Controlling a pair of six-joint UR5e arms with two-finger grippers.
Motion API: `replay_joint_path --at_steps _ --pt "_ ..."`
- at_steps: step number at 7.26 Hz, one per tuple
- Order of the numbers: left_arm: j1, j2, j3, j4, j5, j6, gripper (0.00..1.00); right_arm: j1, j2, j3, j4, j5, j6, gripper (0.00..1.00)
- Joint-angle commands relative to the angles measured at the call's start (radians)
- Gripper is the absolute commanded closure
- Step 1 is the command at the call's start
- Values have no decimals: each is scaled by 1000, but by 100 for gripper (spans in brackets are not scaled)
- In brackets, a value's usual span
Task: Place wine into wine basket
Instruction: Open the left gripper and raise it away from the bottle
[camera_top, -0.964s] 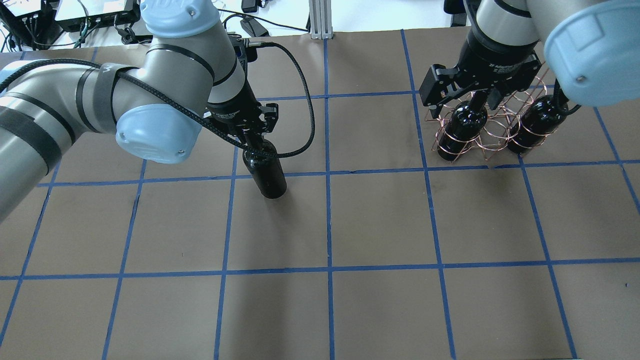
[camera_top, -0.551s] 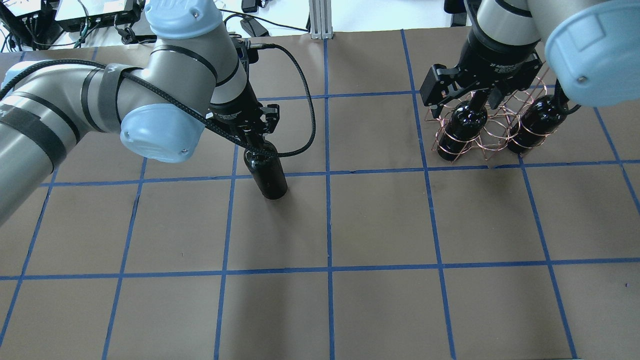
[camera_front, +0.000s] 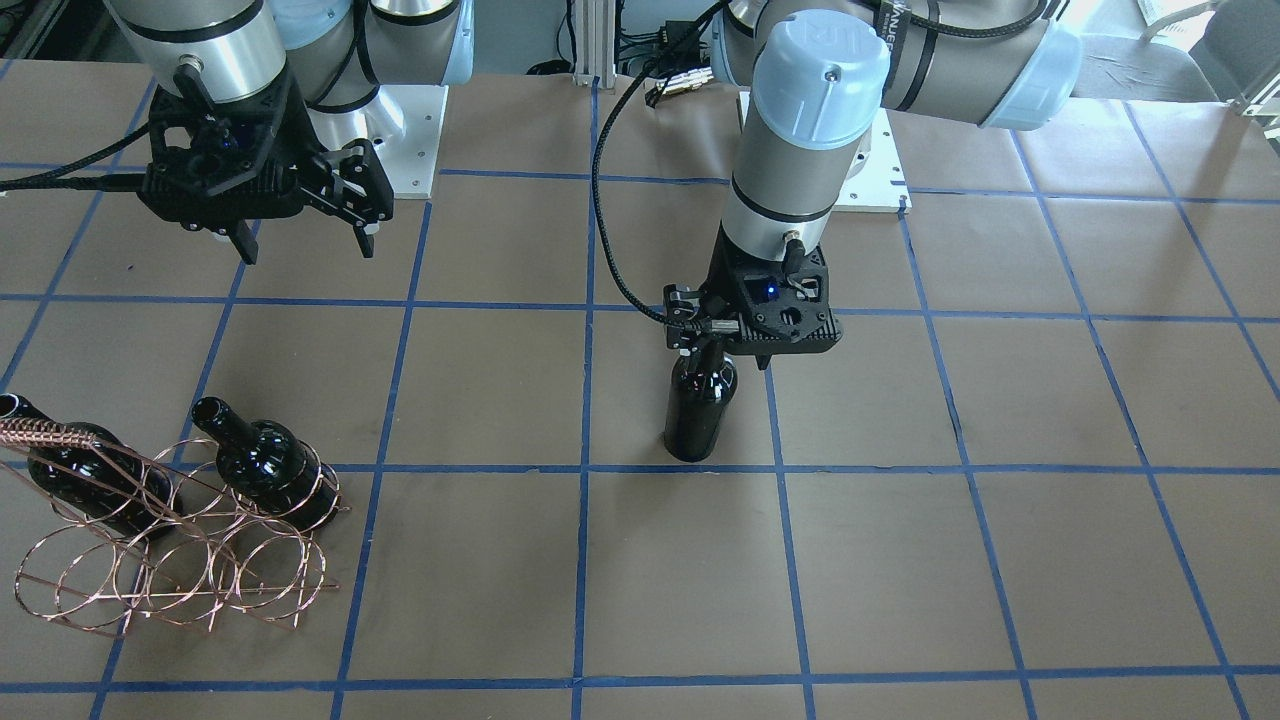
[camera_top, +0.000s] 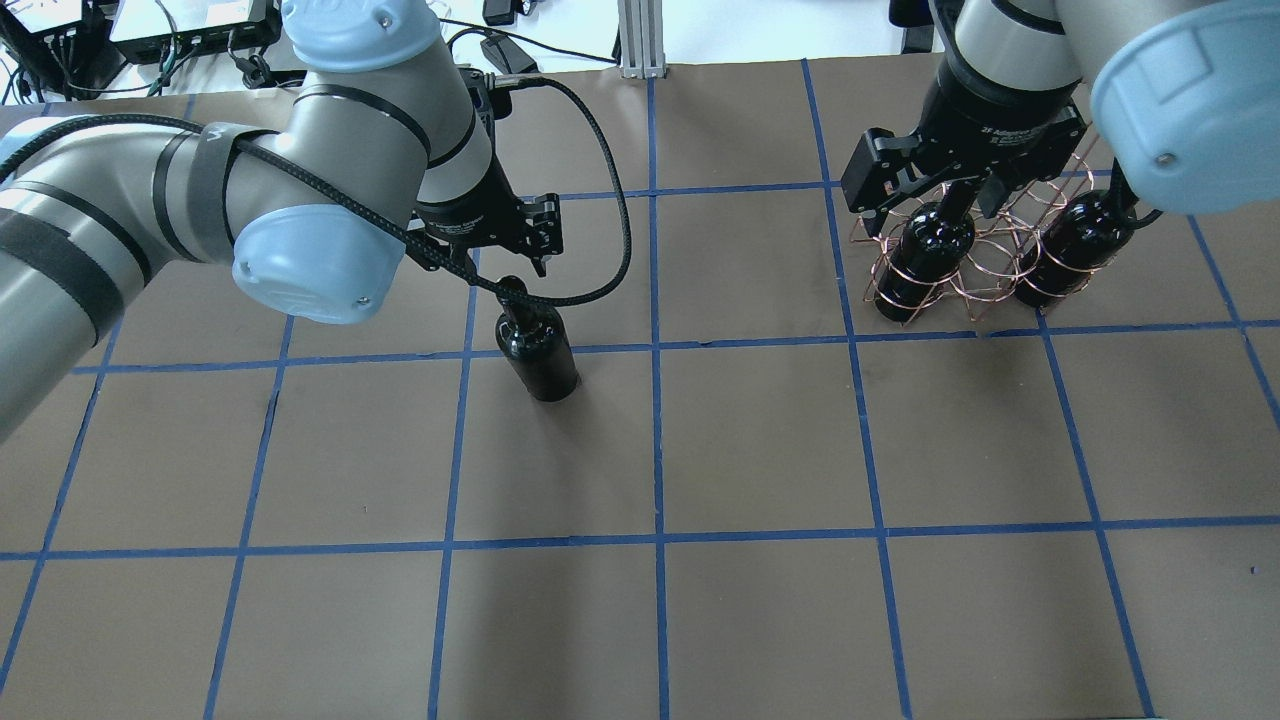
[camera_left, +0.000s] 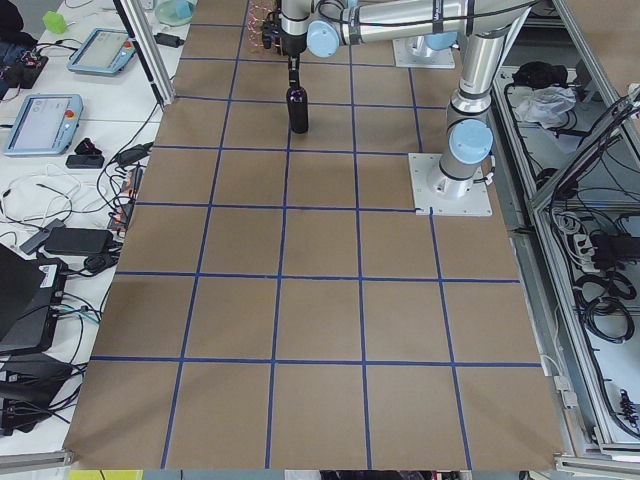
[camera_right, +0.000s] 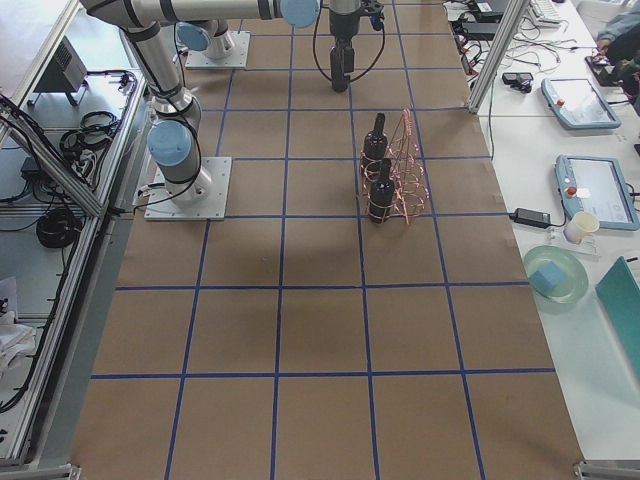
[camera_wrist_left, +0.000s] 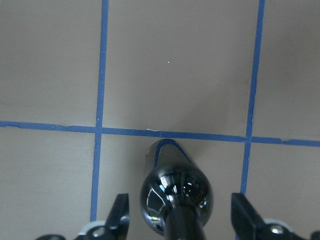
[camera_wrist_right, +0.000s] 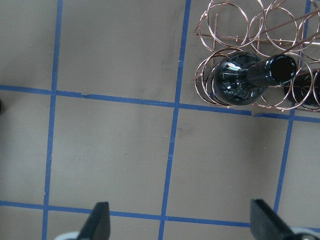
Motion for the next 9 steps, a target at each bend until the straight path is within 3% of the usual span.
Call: replay_joint_path --at_steps 1,3,4,8,9 --pt "16 12 39 -28 1 -18 0 2 -5 -1 -2 -1 0 0" --pt "98 12 159 -150 0 9 0 17 -15 -14 -70 -6 0 0" --pt "173 9 187 -160 -8 128 0 18 -20 -15 -68 -16 -2 0" --pt "445 7 193 -167 -4 432 0 29 -20 -21 -46 -9 20 0" --pt "480 -5 193 -167 -2 478 0 104 -12 -24 -37 -21 156 1"
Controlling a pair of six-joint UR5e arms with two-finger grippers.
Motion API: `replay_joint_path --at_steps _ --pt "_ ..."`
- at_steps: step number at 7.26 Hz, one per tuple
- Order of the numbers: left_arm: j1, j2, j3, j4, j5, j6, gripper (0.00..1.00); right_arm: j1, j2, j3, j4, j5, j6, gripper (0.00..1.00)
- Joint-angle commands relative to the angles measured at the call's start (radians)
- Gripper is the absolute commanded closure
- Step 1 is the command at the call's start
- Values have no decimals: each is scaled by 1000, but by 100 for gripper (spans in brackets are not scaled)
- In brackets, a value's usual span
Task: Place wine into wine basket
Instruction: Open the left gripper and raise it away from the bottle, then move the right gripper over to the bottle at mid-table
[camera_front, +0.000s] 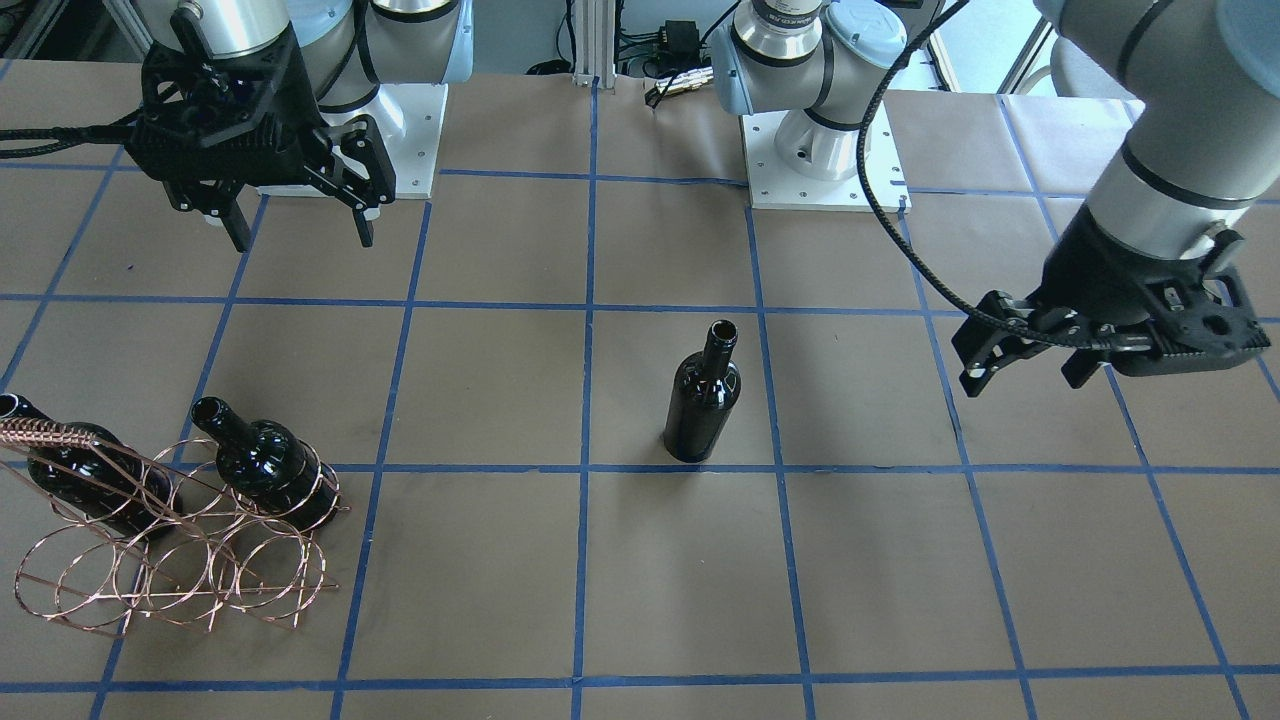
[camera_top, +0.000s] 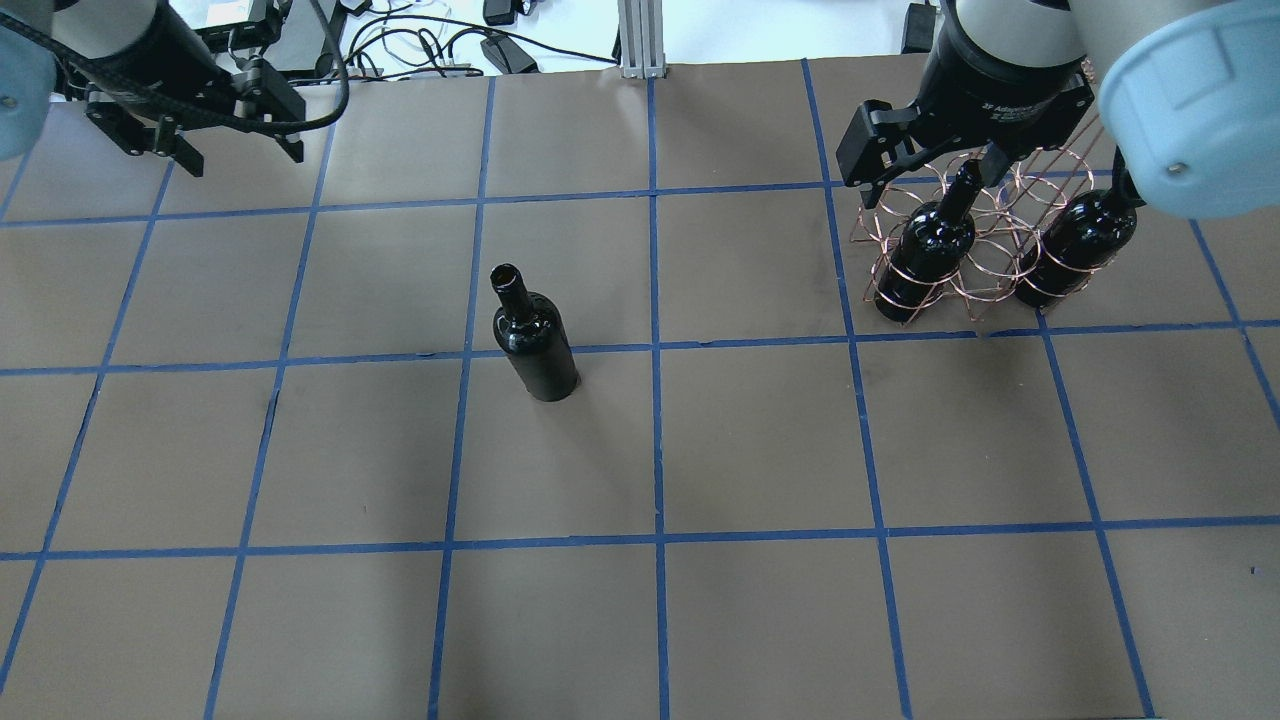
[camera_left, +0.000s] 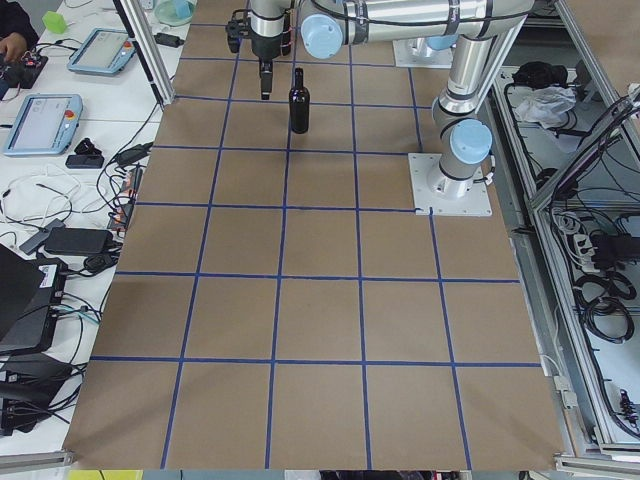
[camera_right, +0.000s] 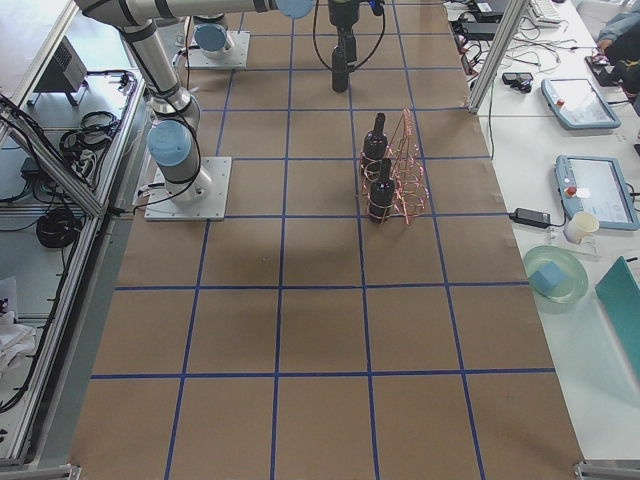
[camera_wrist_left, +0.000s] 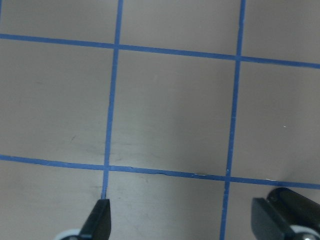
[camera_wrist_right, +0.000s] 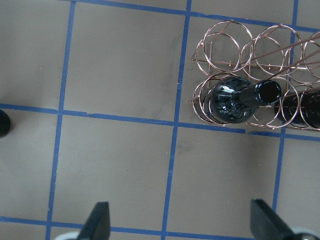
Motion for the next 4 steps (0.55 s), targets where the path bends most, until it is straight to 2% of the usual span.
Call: replay_joint_path --at_steps 1,4 --pt "69 -18 -1 0 0 91 0 169 22 -18 -1 -5 217 1" --pt "73 -20 -6 6 6 94 0 450 201 -171 -10 44 557 1"
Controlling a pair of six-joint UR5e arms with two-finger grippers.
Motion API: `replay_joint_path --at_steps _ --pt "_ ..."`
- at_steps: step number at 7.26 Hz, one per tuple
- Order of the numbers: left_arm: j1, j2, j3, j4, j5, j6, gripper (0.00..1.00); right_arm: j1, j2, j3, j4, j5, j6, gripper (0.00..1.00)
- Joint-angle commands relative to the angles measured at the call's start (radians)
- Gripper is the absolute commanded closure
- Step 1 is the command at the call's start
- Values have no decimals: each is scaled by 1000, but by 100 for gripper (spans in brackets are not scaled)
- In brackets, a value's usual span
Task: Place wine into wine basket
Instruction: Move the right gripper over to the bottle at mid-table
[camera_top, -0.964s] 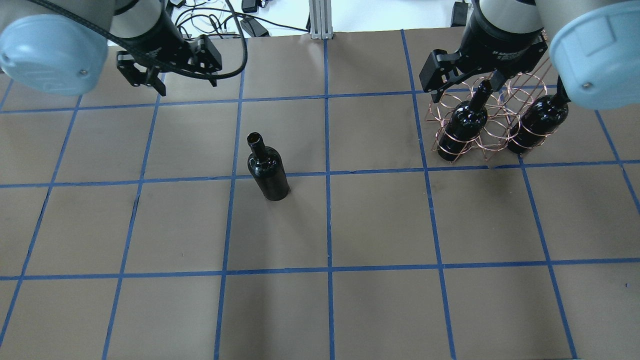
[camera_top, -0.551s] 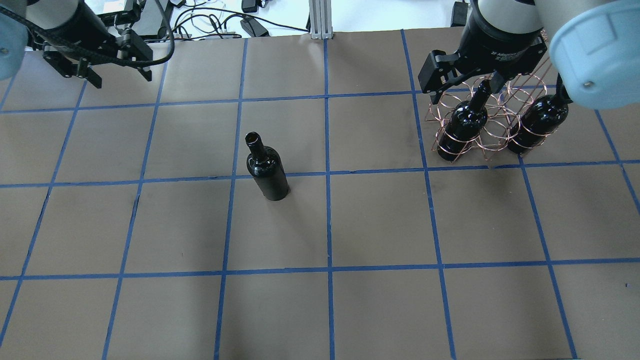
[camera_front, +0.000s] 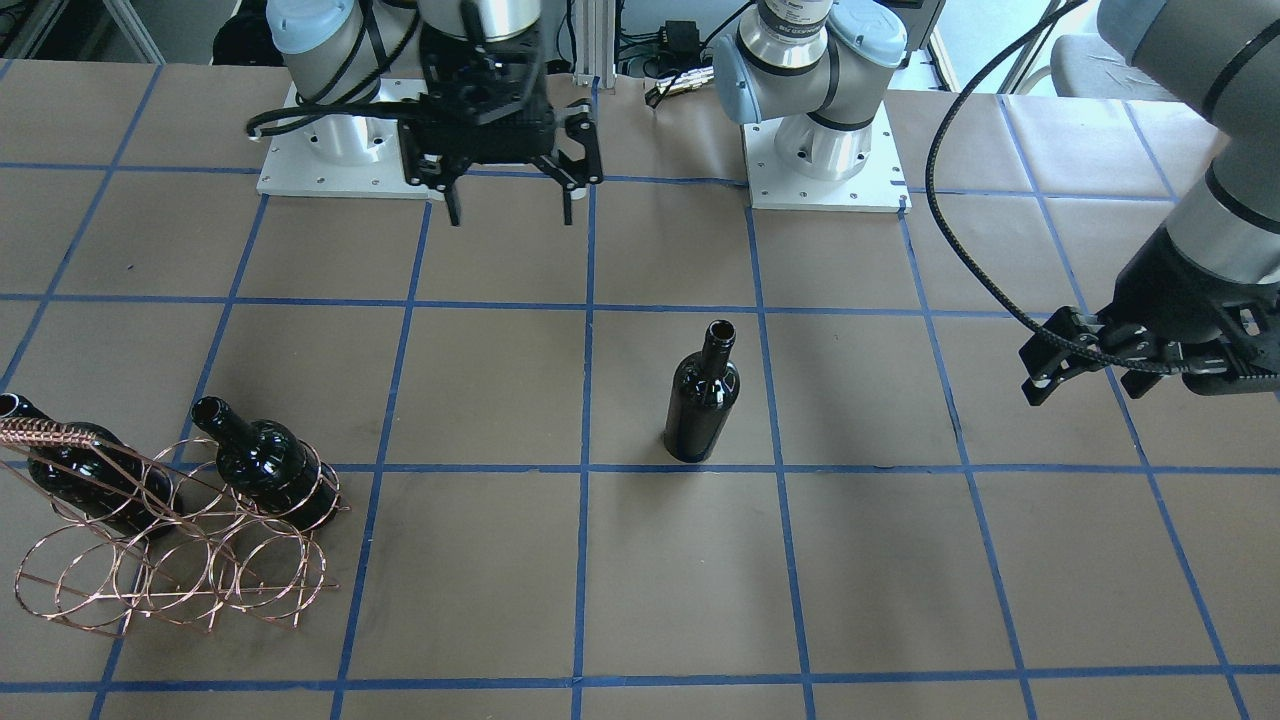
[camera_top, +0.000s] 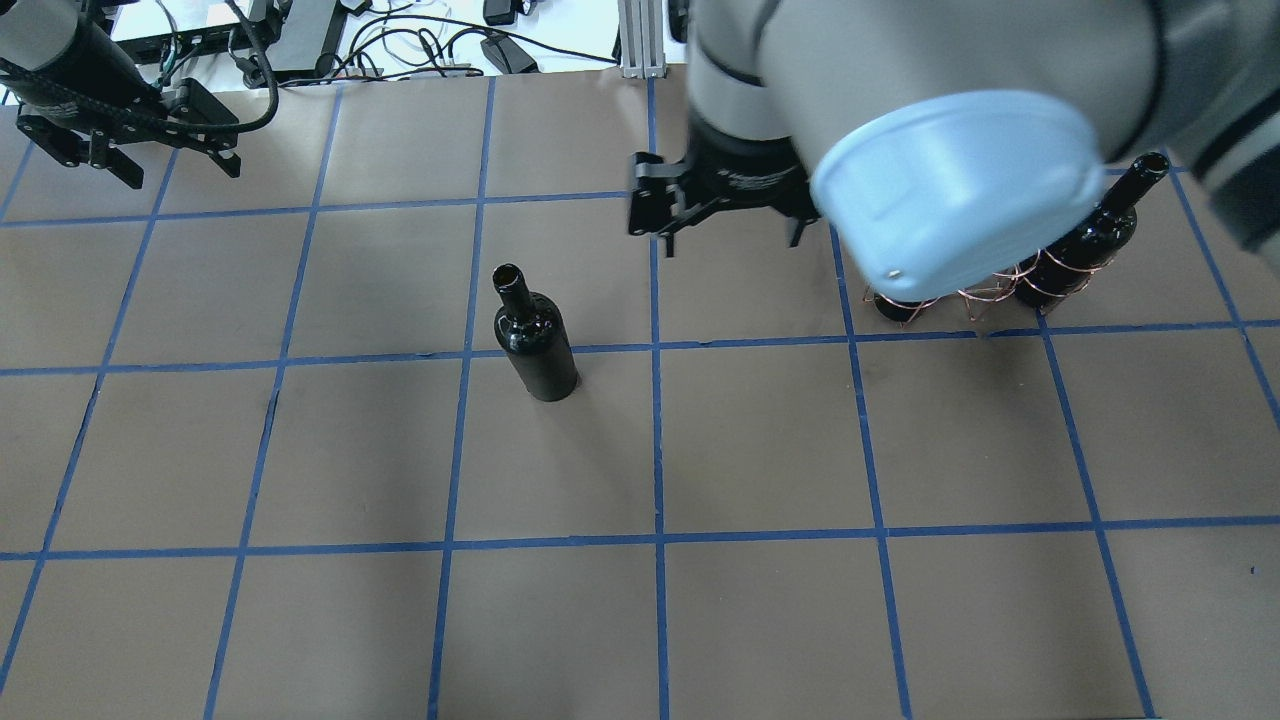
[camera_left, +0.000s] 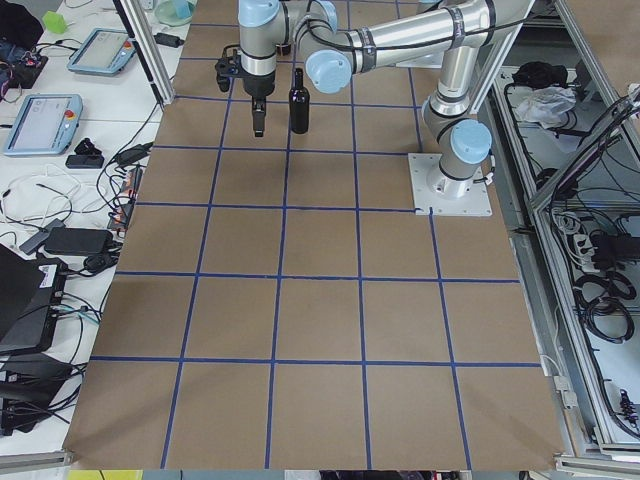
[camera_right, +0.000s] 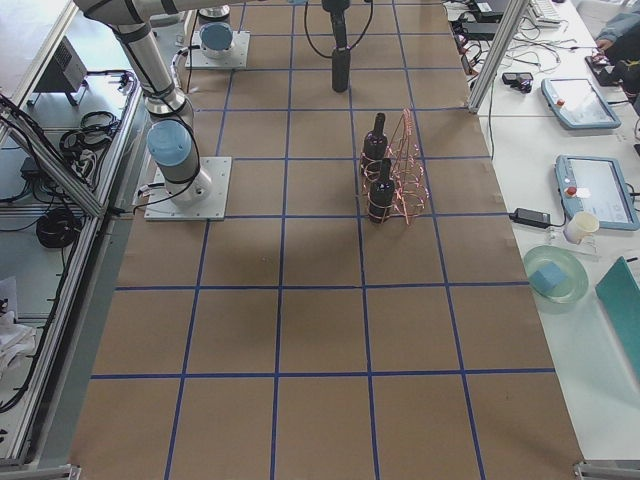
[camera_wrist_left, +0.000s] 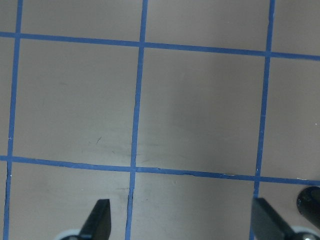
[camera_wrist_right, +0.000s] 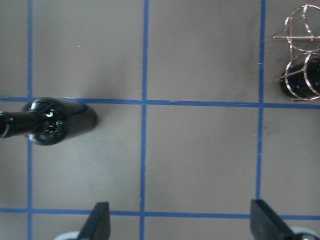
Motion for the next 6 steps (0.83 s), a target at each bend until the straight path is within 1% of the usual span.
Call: replay_joint_path --at_steps 1,2,5,6 --pt "8 -4 -2 2 0 3 0 159 137 -122 -30 60 250 1" --pt "10 -6 -4 2 -4 3 0 172 180 -158 -56 63 276 1" --pt "10 -7 -11 2 -6 5 0 167 274 -163 -64 63 299 2" --pt "8 -12 -13 2 -6 5 0 158 299 -164 -99 63 299 2"
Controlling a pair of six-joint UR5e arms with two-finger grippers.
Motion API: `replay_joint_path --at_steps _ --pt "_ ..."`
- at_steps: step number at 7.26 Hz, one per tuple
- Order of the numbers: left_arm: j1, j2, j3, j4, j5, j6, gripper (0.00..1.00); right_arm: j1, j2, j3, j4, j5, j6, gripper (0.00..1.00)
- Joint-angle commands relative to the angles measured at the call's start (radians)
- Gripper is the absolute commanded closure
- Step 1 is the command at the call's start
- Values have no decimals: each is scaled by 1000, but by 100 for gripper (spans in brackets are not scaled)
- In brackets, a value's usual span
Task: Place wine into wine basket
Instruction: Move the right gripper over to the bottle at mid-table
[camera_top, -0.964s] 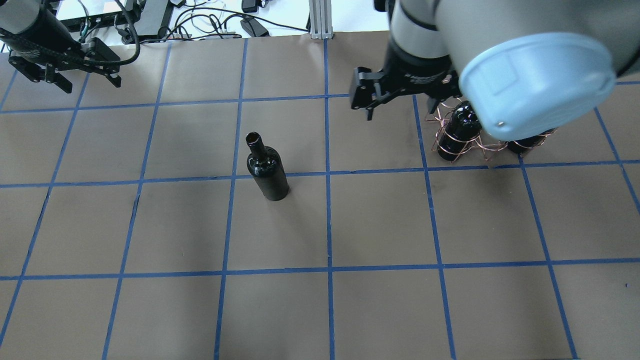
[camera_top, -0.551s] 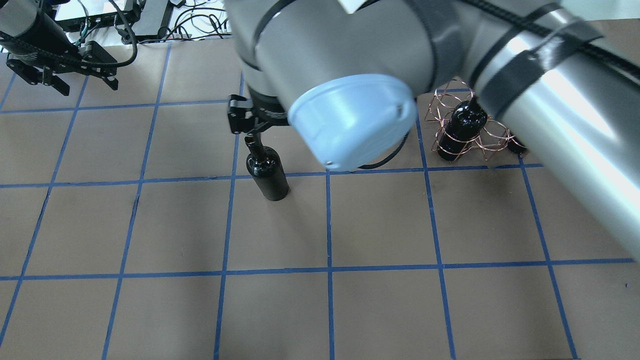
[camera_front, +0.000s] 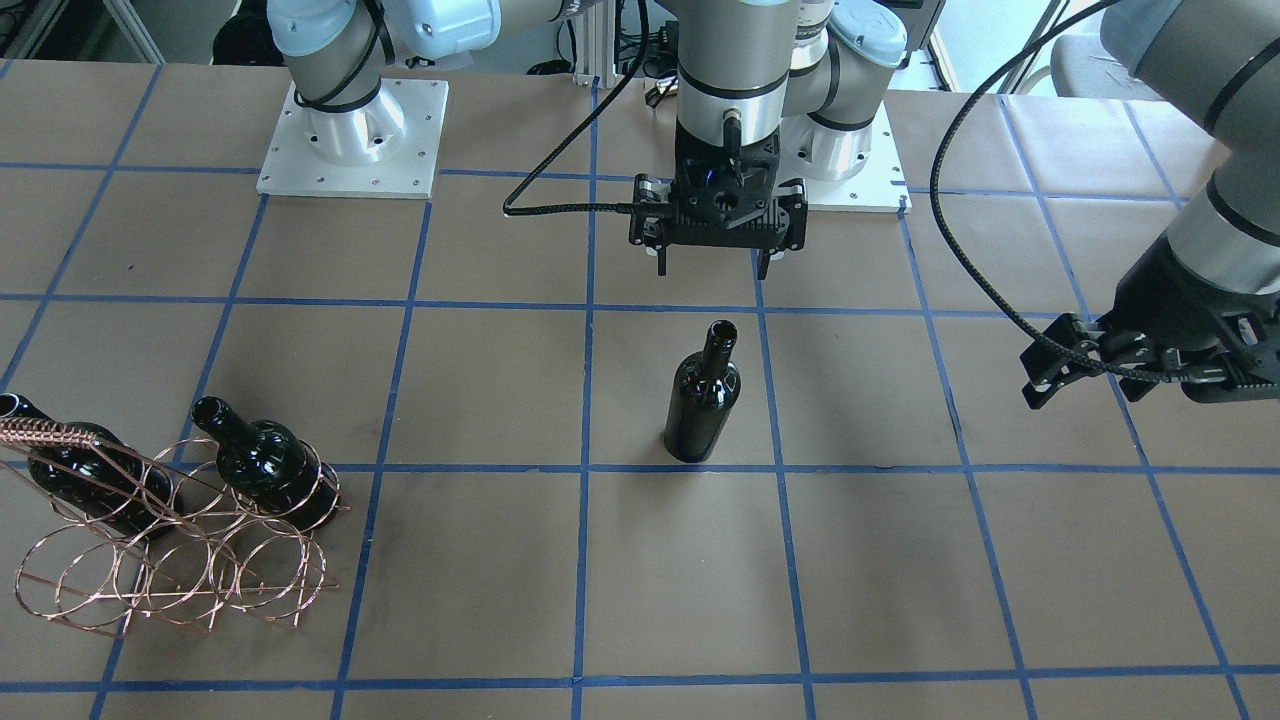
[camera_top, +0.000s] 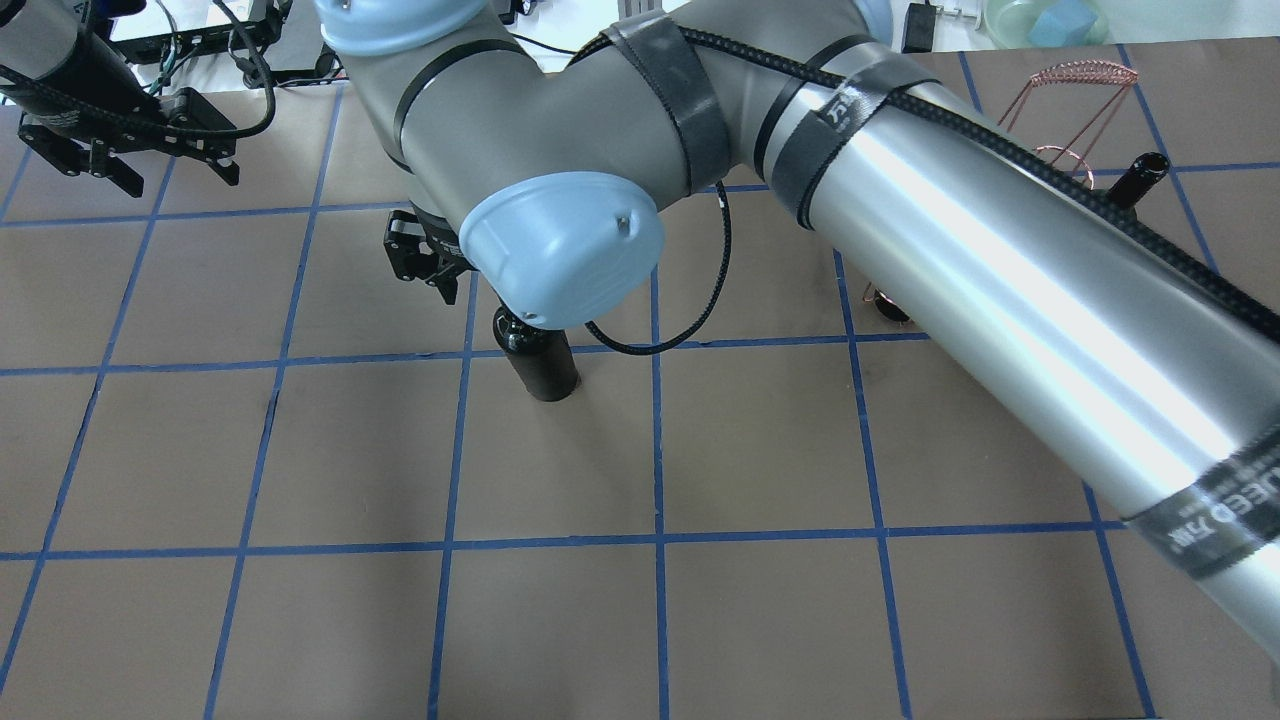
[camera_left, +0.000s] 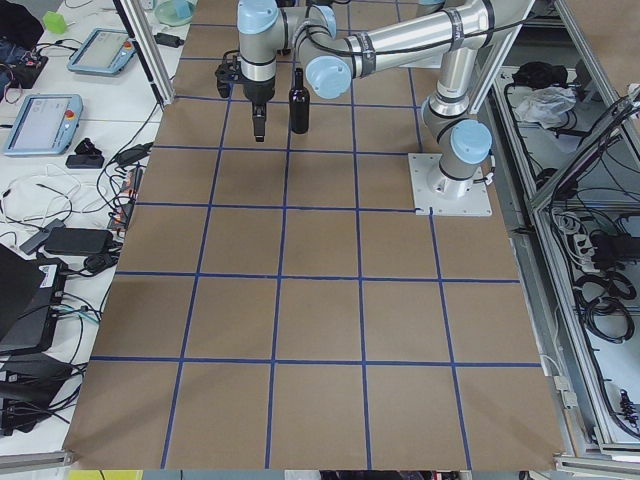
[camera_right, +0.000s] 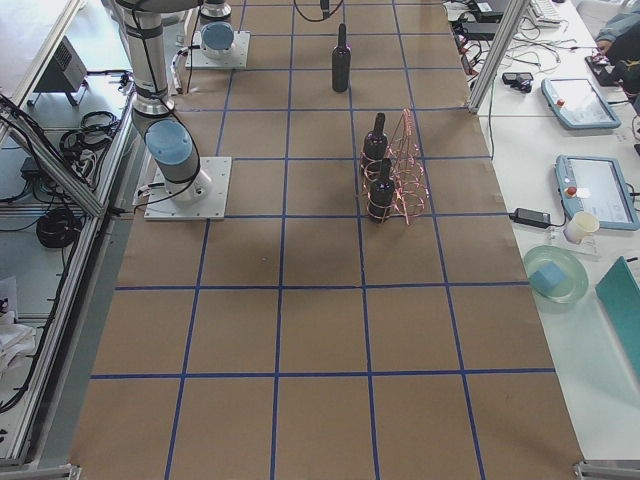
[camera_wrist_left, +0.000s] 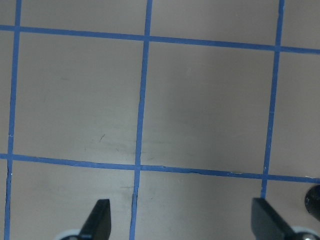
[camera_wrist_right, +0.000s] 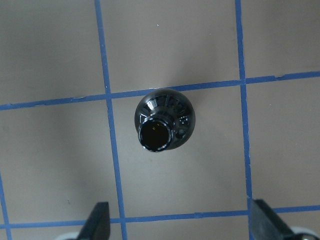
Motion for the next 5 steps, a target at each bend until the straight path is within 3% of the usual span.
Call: replay_joint_path --at_steps 1,5 --pt "-1 -5 -2 2 -2 0 0 -28 54 -2 -42 1 2 2" --pt "-1 -7 -7 -1 -1 0 0 -53 108 -1 -100 2 4 8"
